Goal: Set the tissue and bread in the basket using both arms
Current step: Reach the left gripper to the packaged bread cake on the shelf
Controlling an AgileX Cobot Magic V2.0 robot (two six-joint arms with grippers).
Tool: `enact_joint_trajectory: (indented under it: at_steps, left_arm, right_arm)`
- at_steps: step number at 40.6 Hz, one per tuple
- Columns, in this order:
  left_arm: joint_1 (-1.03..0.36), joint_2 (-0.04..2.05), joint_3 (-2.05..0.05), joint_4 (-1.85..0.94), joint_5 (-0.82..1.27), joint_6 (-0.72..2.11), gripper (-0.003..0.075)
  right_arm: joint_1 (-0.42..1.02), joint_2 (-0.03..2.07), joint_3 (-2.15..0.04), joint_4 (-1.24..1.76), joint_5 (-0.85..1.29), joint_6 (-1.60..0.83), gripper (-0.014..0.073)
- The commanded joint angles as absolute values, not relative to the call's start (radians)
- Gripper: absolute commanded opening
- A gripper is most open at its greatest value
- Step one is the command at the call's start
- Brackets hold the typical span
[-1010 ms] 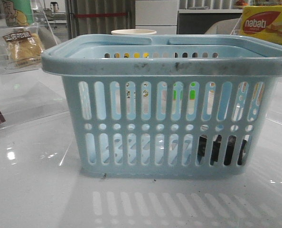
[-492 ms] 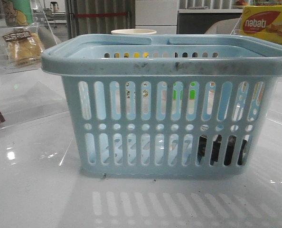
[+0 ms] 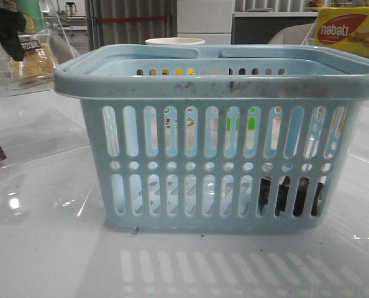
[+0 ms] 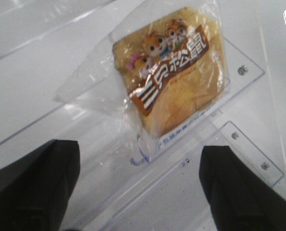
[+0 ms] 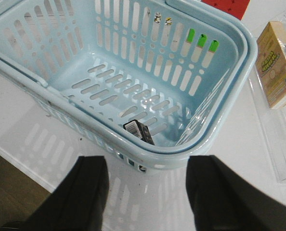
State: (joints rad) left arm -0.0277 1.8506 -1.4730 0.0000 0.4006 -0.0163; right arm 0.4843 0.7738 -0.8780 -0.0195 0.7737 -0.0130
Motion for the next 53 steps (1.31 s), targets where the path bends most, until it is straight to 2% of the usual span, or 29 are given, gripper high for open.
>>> enact_joint_trajectory:
  at_steps: [1,9,14,19,29,37,43,53]
  left_arm:
    - [-0.029,1.846,-1.544,-0.006,0.306,-0.024,0.0569]
    - [-0.029,1.915,-1.578,-0.006,0.201,-0.024,0.0568]
    - [-0.029,1.932,-1.578,-0.006,0.140,-0.024,0.0541]
    - [-0.029,1.945,-1.578,-0.006,0.115,-0.024,0.0465]
    - [-0.029,1.949,-1.578,-0.006,0.119,-0.024,0.0232]
    - [-0.029,1.921,-1.578,-0.006,0.190,-0.024,0.0130]
    - [-0.029,1.865,-1.578,-0.006,0.257,-0.024,0.0090]
    - [-0.037,1.717,-1.578,-0.006,0.387,-0.024,0.0090]
  right_arm:
    - [0.485,0.768,-0.903,-0.032,0.708,-0.025,0.0478]
    - [0.485,0.768,-0.903,-0.032,0.708,-0.025,0.0478]
    - [0.485,0.768,-0.903,-0.032,0.708,-0.025,0.0478]
    - [0.485,0.768,-0.903,-0.032,0.708,-0.025,0.0478]
    - [0.485,0.768,-0.903,-0.032,0.708,-0.025,0.0478]
    - [0.485,0.768,-0.903,-0.032,0.708,-0.025,0.0478]
    - [0.485,0.768,-0.903,-0.032,0.708,-0.025,0.0478]
    - [0.485,0.768,-0.903,-0.032,0.708,-0.025,0.0478]
